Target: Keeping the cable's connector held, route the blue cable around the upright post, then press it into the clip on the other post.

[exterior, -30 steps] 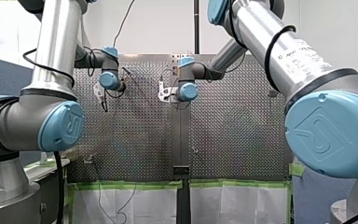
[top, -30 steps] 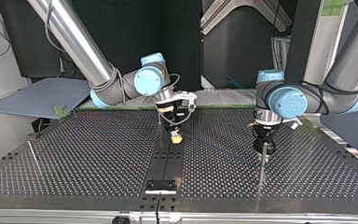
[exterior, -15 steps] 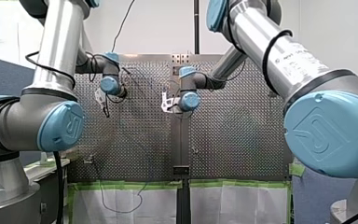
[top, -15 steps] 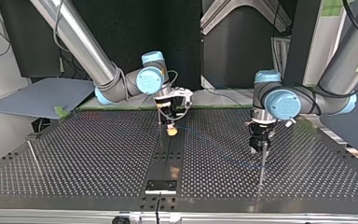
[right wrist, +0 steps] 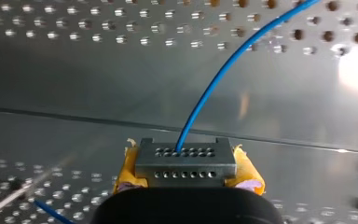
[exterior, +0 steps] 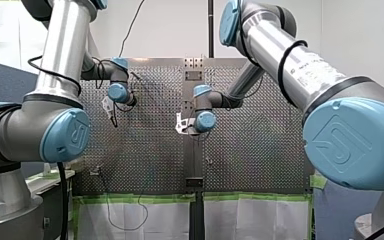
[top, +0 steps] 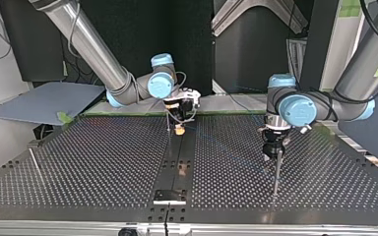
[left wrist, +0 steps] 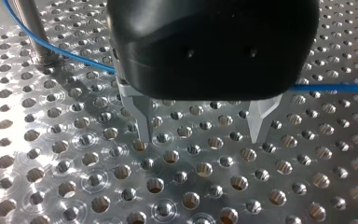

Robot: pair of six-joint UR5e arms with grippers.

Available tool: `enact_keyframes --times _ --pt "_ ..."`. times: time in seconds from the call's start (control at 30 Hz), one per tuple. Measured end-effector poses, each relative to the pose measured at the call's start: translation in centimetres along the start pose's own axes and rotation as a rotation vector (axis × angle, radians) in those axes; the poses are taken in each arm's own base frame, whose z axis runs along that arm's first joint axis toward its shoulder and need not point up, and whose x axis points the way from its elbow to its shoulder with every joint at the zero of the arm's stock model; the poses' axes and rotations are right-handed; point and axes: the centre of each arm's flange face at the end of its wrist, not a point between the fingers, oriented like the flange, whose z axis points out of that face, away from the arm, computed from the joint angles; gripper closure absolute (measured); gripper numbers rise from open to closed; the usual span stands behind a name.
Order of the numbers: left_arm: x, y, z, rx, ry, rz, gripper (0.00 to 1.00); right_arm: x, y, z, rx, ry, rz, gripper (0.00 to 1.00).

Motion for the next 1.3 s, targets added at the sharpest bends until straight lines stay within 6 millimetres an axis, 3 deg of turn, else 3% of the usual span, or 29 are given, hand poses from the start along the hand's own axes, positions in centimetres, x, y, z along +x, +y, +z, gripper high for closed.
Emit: enact_keyframes --times 0.2,0.63,0.8,1.3 --pt "0.0 0.0 0.0 0.0 -0.002 0.0 0.0 -3.0 -0.1 0.1 0.0 -0.04 -0.01 1.0" --pt "0.0 -0.1 0.0 0.001 -0.002 0.0 0.0 -6.7 -1.9 -0.2 0.023 -0.082 -0.041 1.0" --pt "0.0 -0.1 0.0 -0.001 -0.003 0.0 0.0 -10.6 -2.0 -0.7 0.022 -0.117 -0.034 1.0" --pt "0.0 -0.2 -0.1 -0.013 -0.006 0.0 0.0 -18.8 -1.6 -1.5 0.007 -0.173 -0.016 1.0"
